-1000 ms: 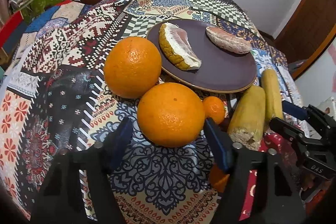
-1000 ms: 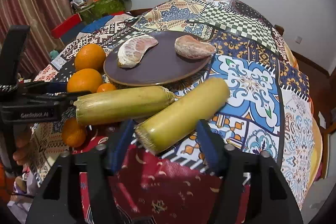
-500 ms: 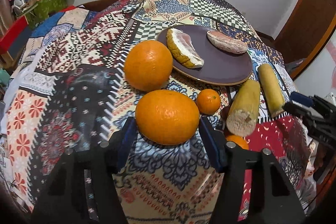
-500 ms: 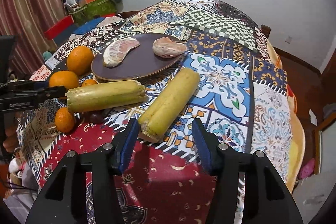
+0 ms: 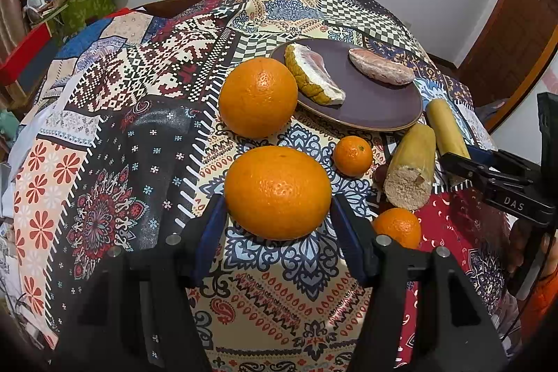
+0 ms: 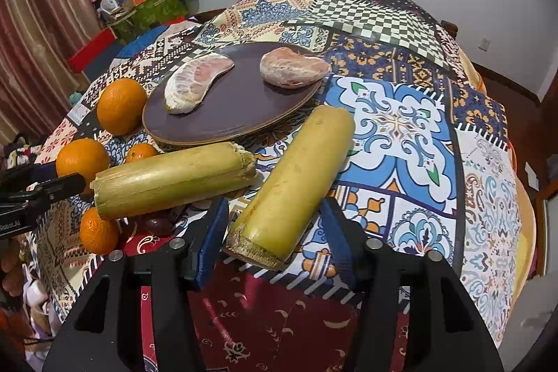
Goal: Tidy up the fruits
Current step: 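Close the right tool around the corn cob's end and lift it, then grasp the large orange with the left tool while the right tool holds the corn cob up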
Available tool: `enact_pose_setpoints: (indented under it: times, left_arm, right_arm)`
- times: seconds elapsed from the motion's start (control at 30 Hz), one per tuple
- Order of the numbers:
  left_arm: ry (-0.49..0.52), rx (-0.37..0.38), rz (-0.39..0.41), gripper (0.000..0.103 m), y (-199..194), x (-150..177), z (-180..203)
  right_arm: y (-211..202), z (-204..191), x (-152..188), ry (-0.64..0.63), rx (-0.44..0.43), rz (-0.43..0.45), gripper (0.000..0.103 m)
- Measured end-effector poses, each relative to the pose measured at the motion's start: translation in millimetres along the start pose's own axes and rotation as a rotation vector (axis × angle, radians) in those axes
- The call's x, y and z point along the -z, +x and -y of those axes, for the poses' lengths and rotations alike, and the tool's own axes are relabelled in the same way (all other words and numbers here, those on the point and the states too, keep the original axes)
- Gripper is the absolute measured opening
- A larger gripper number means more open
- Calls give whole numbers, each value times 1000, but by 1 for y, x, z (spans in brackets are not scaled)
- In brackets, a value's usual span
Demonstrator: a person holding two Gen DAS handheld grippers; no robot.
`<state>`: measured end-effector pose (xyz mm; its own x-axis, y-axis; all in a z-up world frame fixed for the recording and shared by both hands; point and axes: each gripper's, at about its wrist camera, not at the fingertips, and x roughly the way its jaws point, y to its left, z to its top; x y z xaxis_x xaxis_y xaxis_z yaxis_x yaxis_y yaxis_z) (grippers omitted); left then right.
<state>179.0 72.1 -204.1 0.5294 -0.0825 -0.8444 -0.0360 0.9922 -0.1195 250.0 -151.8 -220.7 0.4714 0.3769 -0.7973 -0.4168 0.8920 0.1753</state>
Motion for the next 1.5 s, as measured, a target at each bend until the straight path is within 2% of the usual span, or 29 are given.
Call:
enact_pose_setpoints:
  times: [0.17,0.23,0.5,0.67,0.97,1.23,1.27,1.33,1.37,1.5]
  left_arm:
    - [-6,4,1,61,-1,3,-1]
    - [-4,3,0,61,-1,4,-1]
    - [0,-5,2,61,-2,8,0]
    - [8,-13,4,61,-3,6,3]
    - [14,-14,17,60,-4,1,4]
    - [31,-6,50,58,-13,-11,12]
    - [33,-5,53,56,-14,-12,14]
    - [44,3,65,46,-18,-15,18]
    - [50,6,72,33,-20,-17,19]
    - [74,5,94,31,-26,-26,27]
  right_arm:
    - [-15,13,8,39,-29,16,35]
    - [-22,17,12,46,-29,21,32]
    - [-35,12,17,-50,6,-20,31]
    - [-26,18,4,-6,-24,-19,32]
    - [0,20,-6,16,-27,-39,35]
    - [-3,20,-6,14,-33,-16,33]
    - [-4,19,-6,9,-32,-11,33]
    - [-8,18,-7,-3,-26,2,33]
    - [-11,17,-7,-9,-24,8,32]
    - [-21,15,-10,-12,-30,38,32]
